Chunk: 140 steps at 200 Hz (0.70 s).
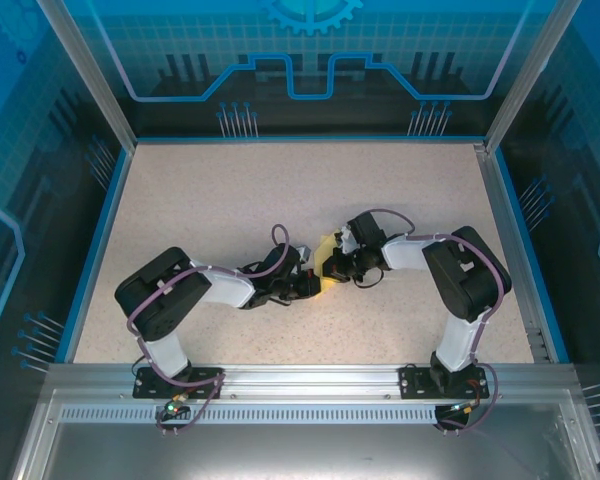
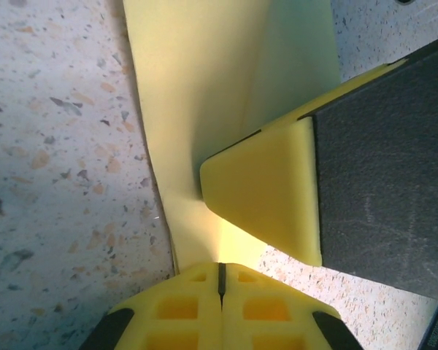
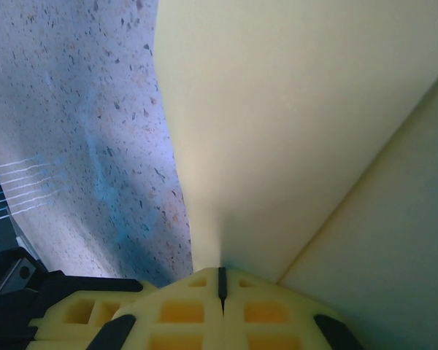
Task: Fold a paper plane with a square sheet of paper (pick it up from the middle)
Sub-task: Fourth fold the wing at the center of the table.
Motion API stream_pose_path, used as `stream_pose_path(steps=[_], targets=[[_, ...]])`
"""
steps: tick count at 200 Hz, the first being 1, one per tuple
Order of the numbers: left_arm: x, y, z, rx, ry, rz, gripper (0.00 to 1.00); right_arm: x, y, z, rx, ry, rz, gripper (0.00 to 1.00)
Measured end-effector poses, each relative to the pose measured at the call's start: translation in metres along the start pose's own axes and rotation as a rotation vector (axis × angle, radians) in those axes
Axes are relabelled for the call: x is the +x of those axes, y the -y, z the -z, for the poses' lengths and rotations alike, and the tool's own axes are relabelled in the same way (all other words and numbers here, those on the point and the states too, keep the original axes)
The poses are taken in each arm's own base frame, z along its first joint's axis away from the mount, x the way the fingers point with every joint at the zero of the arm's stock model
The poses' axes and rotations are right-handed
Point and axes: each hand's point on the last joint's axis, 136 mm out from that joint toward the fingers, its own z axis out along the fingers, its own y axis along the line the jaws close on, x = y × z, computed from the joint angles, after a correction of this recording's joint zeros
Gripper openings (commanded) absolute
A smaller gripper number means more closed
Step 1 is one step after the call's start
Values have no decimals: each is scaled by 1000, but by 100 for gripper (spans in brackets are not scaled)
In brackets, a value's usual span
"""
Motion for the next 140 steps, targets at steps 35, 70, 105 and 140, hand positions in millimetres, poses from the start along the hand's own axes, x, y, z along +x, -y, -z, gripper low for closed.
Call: stream_pose_path(steps=[35, 70, 105, 140], targets=[[-2, 1, 0, 5, 8, -14, 0, 2, -1, 0, -7, -8, -2, 0], [-4, 1, 0, -1, 14, -29, 0, 2, 0, 0, -9, -8, -4, 0], [-3, -1, -3, -1, 12, -27, 0, 3, 0, 0, -9, -7, -4, 0], [0, -1, -3, 7, 0, -26, 0, 3, 0, 0, -9, -7, -14, 0]])
